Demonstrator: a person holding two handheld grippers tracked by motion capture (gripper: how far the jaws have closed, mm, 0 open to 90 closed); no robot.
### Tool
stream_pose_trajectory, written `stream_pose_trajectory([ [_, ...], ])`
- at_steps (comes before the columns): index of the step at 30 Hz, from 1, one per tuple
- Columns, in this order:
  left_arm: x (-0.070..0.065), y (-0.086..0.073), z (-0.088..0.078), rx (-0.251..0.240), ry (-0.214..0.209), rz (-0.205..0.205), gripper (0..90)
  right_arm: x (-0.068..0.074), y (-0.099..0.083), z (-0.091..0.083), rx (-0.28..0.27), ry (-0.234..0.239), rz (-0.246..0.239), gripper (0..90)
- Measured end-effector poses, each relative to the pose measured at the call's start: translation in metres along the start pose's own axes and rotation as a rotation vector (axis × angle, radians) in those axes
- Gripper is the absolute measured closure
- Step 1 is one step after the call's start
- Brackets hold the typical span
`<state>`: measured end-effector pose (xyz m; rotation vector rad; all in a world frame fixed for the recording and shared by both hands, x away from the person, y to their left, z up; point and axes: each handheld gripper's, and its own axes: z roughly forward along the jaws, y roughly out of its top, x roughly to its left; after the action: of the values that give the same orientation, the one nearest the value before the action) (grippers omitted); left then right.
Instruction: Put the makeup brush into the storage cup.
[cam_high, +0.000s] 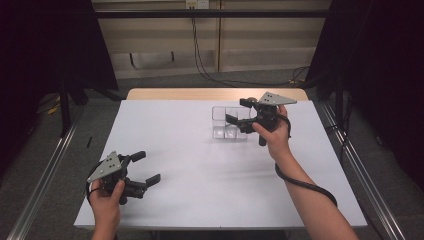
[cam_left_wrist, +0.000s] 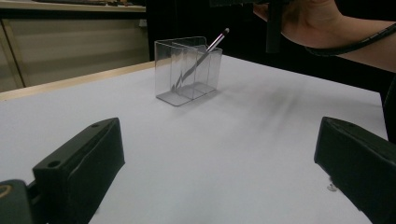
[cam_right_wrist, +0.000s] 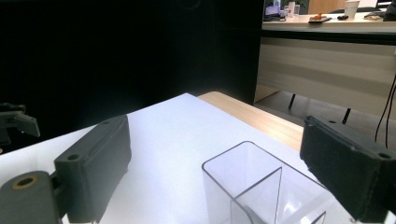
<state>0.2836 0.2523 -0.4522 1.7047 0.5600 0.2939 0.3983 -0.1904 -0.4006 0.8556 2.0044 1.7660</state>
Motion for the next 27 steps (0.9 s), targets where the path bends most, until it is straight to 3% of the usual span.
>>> stream_pose_trajectory([
  [27, 0.001, 0.001, 0.007, 0.003, -0.013, 0.003, 1.5, 0.002, -0.008, -0.019, 0.018, 0.018, -0.024, 6.1],
])
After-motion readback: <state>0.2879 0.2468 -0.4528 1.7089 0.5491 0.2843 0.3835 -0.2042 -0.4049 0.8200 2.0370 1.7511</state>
